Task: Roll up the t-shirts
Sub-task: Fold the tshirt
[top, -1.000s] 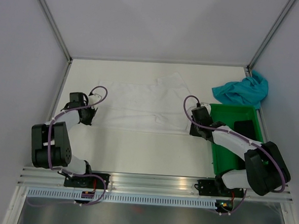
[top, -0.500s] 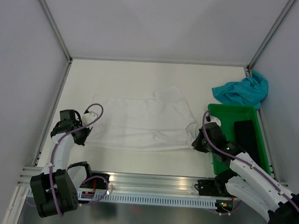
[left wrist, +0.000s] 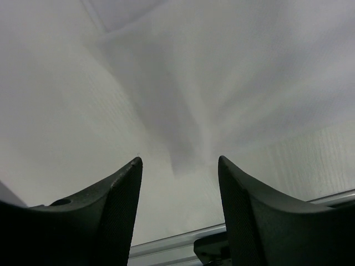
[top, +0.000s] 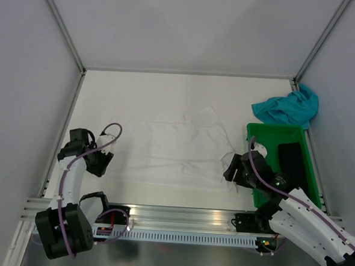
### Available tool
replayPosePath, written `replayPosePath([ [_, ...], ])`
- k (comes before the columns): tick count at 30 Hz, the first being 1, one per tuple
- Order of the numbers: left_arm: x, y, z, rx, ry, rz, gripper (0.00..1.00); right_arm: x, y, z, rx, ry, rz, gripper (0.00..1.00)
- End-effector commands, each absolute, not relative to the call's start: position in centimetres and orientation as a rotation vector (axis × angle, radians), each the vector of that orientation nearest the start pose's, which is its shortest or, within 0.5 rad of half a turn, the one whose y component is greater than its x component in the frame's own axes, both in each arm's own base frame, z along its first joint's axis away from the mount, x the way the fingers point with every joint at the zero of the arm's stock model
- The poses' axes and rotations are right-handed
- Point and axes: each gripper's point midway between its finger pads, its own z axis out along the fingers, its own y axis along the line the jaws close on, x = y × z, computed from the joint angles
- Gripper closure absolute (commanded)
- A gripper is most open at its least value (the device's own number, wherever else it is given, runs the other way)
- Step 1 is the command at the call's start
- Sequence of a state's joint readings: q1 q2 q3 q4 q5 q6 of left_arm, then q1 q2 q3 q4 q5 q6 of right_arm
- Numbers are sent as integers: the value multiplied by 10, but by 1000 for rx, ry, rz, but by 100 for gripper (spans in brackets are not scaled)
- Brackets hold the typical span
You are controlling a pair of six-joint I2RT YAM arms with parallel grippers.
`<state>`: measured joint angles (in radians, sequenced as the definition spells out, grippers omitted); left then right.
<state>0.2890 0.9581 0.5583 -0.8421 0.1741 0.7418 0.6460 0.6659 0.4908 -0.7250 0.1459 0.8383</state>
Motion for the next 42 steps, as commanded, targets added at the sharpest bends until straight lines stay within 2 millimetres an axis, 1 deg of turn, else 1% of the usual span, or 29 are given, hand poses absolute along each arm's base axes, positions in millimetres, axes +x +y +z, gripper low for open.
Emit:
replayPosePath([
  [1, 202, 53, 86, 619, 2570, 66, 37, 190, 122, 124, 259, 2368, 372, 28],
  [2, 209, 49, 92, 615, 2550, 33, 36, 204, 126, 137, 238, 2351, 334, 26],
  [3, 225, 49, 108, 589, 2510, 27, 35, 218, 125, 146, 230, 2315, 290, 25],
  [5, 244, 47, 108, 546, 2531, -45, 35, 245, 135, 159, 132, 2300, 214, 21],
  [6, 260, 49, 121, 504, 2507, -47, 36, 259, 141, 165, 110, 2275, 200, 21],
  [7, 276, 51, 114, 482, 2525, -73, 36, 275, 147, 177, 51, 2253, 184, 22],
  [8, 286, 54, 114, 455, 2523, -75, 36, 292, 146, 160, 50, 2304, 127, 24],
  [9, 303, 58, 125, 436, 2493, -60, 36, 310, 151, 160, 51, 2287, 144, 27],
  [10, 314, 61, 123, 387, 2498, -65, 34, 321, 155, 154, 41, 2304, 172, 33],
  [11, 327, 64, 112, 367, 2522, -79, 34, 344, 146, 139, 71, 2340, 135, 35],
  [12, 344, 68, 118, 337, 2509, -79, 33, 358, 146, 134, 82, 2342, 137, 36],
  [13, 353, 73, 117, 310, 2521, -64, 33, 369, 145, 128, 84, 2359, 123, 37],
  [14, 361, 75, 100, 288, 2570, -85, 33, 387, 147, 115, 81, 2389, 97, 37],
  [15, 377, 78, 109, 272, 2548, -73, 33, 397, 147, 110, 67, 2395, 80, 37],
  [16, 384, 75, 108, 279, 2548, -89, 33, 405, 149, 104, 60, 2406, 67, 37],
  [17, 396, 69, 102, 303, 2550, -122, 32, 417, 152, 88, 53, 2440, 55, 38],
  [18, 400, 70, 99, 301, 2555, -125, 32, 423, 152, 80, 55, 2459, 54, 38],
  [19, 406, 63, 94, 322, 2562, -140, 32, 427, 151, 71, 59, 2479, 51, 39],
  [20, 412, 60, 91, 327, 2567, -146, 32, 436, 146, 56, 79, 2509, 43, 39],
  [23, 429, 52, 75, 322, 2597, -175, 32, 445, 141, 33, 94, 2553, 60, 40],
  [24, 435, 50, 66, 304, 2612, -193, 32, 446, 143, 30, 79, 2556, 72, 40],
  [27, 443, 47, 55, 264, 2630, -240, 33, 446, 148, 15, 32, 2589, 100, 40],
  [28, 443, 46, 44, 252, 2657, -255, 33, 446, 147, 11, 24, 2594, 93, 40],
  [30, 443, 45, 37, 245, 2670, -270, 34, 444, 146, 2, 12, 2615, 75, 41],
  [34, 439, 35, 26, 254, 2686, -338, 37, 444, 148, -3, -10, 2626, 96, 53],
  [38, 441, 23, 23, 269, 2678, -398, 44, 441, 150, 4, -27, 2617, 119, 65],
  [39, 442, 19, 24, 275, 2667, -426, 49, 440, 151, 6, -34, 2613, 132, 71],
  [41, 442, 15, 24, 281, 2660, -451, 58, 438, 154, 13, -43, 2602, 162, 76],
  [42, 443, 13, 27, 294, 2644, -469, 68, 439, 155, 15, -48, 2594, 170, 85],
])
